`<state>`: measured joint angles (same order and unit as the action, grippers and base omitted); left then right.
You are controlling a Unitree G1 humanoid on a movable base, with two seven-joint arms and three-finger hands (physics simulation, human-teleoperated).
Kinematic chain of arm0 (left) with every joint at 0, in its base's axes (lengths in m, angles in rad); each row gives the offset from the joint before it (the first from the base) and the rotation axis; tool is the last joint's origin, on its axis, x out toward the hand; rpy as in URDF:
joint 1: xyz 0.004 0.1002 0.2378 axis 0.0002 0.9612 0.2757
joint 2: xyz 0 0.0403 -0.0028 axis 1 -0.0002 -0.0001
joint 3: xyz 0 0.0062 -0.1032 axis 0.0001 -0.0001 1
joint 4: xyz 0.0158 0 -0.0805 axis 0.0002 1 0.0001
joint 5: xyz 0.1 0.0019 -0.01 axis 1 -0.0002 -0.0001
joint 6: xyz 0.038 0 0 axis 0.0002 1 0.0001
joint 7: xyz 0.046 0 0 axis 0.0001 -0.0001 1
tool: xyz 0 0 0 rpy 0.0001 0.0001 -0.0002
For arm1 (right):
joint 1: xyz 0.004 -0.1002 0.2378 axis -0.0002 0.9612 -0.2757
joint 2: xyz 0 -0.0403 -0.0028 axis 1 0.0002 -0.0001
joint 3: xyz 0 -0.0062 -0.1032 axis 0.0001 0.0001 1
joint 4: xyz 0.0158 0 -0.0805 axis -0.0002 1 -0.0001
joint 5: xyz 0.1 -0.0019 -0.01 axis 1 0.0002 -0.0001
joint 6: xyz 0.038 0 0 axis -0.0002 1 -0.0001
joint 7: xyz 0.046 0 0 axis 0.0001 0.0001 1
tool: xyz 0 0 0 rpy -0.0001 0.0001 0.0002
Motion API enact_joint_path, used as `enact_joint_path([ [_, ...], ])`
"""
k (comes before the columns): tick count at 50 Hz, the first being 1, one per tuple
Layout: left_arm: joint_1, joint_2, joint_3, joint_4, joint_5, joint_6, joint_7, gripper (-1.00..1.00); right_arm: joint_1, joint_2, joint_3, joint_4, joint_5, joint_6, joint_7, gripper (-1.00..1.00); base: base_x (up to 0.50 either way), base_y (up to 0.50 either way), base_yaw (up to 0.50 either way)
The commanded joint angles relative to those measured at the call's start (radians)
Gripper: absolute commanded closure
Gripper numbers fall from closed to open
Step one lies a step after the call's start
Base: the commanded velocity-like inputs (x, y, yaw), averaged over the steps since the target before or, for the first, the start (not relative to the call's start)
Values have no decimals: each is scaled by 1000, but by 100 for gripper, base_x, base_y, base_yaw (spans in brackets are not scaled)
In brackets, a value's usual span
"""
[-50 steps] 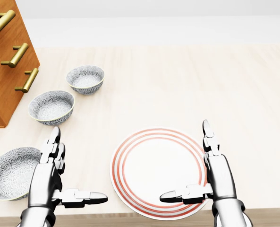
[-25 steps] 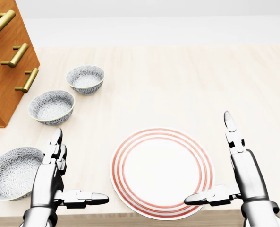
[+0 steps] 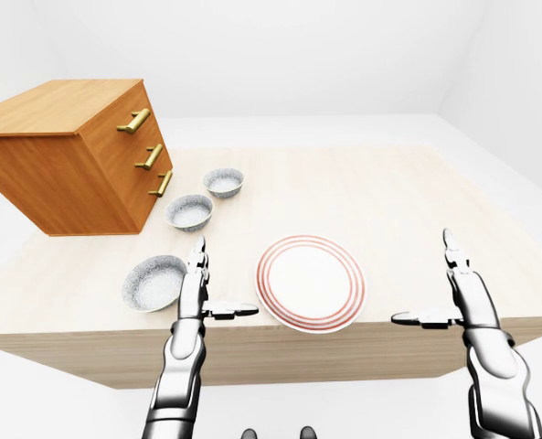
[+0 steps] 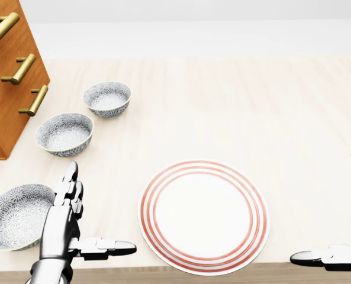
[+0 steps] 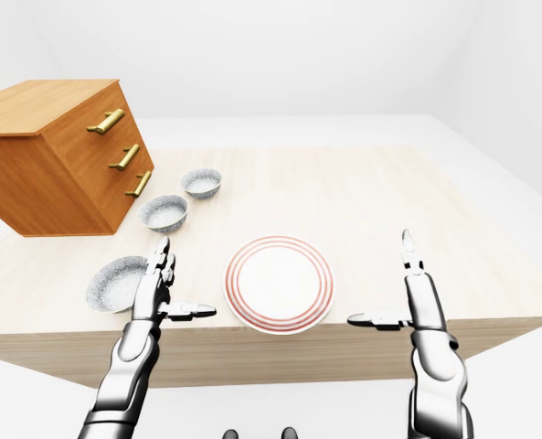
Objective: Put the bowl in the middle on the plate.
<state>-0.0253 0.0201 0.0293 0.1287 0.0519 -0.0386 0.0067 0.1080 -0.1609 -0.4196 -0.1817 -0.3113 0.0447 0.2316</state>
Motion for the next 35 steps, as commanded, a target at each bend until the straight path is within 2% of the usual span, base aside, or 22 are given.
enact_joint_path([
  [1,-4,2,1,17,-1,-13,5,-100,-6,-62,-134,57,42,-20,6,-100,0,0,0],
  [5,0,1,0,9,0,-8,4,-100,-17,-89,-174,76,66,-17,18,-100,0,0,0],
  [10,9,-1,-3,-20,4,11,4,-100,-29,-134,-238,105,99,-12,28,-100,0,0,0],
  [16,12,-2,-3,-28,3,19,3,-100,-37,-162,-261,159,111,-37,19,-100,0,0,0],
  [19,10,-1,-2,-24,3,17,3,-100,-32,-160,-258,170,109,-49,11,-100,0,0,0],
  [20,8,-1,-2,-22,3,16,3,-100,-37,-164,-256,195,110,-64,4,-100,0,0,0],
  [23,5,0,-1,-11,4,9,3,-100,-30,-160,-248,196,107,-66,1,-100,0,0,0],
  [27,-2,1,0,11,4,-4,3,-100,-22,-157,-256,170,109,-42,11,-100,0,0,0],
  [31,-7,2,1,23,5,-10,5,-100,-38,-168,-248,216,97,-44,0,-100,0,0,0],
  [35,-4,0,-2,9,8,7,9,-100,-36,-157,-244,170,101,18,-9,-100,0,0,0],
])
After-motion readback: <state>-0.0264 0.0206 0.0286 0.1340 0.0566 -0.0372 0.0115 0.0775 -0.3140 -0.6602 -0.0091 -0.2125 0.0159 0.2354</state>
